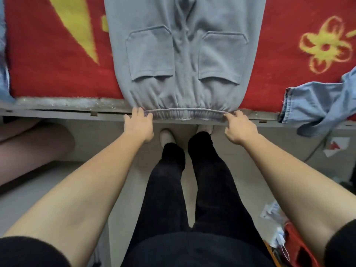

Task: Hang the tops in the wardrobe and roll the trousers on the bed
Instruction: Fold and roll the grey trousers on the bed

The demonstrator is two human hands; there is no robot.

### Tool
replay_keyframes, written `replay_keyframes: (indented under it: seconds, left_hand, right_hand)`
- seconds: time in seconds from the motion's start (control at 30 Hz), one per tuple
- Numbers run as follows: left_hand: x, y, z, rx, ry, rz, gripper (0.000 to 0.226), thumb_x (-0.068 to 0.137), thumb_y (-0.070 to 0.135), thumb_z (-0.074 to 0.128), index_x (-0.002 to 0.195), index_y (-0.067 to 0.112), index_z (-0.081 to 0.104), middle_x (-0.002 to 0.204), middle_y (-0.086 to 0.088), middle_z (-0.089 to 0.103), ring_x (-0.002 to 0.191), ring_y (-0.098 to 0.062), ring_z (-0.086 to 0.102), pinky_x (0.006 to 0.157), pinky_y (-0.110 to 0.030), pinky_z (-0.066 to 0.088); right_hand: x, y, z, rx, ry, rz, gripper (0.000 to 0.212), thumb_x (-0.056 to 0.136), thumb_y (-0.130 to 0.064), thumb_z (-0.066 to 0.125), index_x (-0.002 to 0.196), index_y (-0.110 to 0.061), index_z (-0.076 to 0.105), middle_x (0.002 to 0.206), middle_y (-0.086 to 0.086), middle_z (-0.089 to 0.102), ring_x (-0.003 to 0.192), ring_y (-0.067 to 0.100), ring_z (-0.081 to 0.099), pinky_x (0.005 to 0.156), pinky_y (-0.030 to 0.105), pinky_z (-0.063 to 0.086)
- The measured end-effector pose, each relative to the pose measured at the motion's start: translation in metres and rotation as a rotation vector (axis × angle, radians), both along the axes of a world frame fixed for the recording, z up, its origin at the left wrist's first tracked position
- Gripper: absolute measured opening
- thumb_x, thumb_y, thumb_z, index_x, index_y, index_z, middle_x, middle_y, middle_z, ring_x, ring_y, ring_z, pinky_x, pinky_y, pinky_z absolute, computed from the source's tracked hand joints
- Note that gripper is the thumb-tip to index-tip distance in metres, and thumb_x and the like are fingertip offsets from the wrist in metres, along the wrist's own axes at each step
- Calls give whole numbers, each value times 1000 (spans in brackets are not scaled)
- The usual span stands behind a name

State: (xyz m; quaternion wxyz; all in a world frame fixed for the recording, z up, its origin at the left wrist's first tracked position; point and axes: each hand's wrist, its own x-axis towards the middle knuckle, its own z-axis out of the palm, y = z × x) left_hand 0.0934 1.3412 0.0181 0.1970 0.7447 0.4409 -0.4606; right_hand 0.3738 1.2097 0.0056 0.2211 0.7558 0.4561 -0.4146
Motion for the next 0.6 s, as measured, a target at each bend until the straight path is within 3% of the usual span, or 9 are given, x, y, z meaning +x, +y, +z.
replay_keyframes:
  seconds: [0.13, 0.23, 0.37, 0.5, 0.53, 0.6]
  left_hand:
    - [24, -11, 4, 146, -216, 102, 52, 92, 18, 50, 142, 13, 39, 140, -19, 36, 133, -36, 31, 101, -48, 35]
    - [54, -14, 4, 126, -327, 130, 38, 91, 17, 51, 129, 8, 50, 125, -17, 46, 117, -37, 45, 88, -47, 42]
    - [113, -21, 1, 38, -526, 291, 30, 95, 19, 47, 122, 10, 57, 122, -14, 50, 116, -34, 49, 89, -46, 45]
    - [180, -25, -15, 41, -694, 483, 26, 96, 26, 50, 118, 16, 60, 120, -7, 54, 113, -27, 52, 89, -42, 46]
    - [196, -26, -21, 60, -714, 493, 26, 96, 29, 51, 117, 17, 60, 120, -6, 54, 113, -26, 52, 88, -41, 46]
    - [224, -27, -32, 119, -720, 437, 30, 94, 40, 54, 116, 21, 60, 120, -3, 54, 113, -24, 49, 88, -40, 45]
  right_hand:
    - [14, 15, 3, 73, 13, -169, 41, 95, -22, 44, 134, -13, 52, 134, 18, 43, 122, 41, 48, 97, 47, 43]
    - [39, 38, 3, 156, 8, -337, 38, 94, -19, 45, 130, -12, 53, 132, 20, 47, 119, 41, 51, 98, 44, 42]
    - [78, 82, -3, 360, -8, -627, 40, 92, -17, 46, 132, -14, 52, 130, 12, 58, 122, 31, 53, 99, 35, 40]
    - [114, 125, -22, 535, -29, -699, 44, 92, -20, 45, 136, -18, 49, 117, -3, 61, 109, 14, 56, 98, 24, 39]
    - [121, 135, -27, 581, -37, -713, 39, 91, -23, 46, 129, -20, 53, 107, -7, 59, 99, 8, 54, 92, 20, 39]
    - [133, 159, -37, 617, -14, -795, 11, 88, -33, 46, 91, -26, 55, 83, -12, 51, 75, 2, 47, 73, 20, 38]
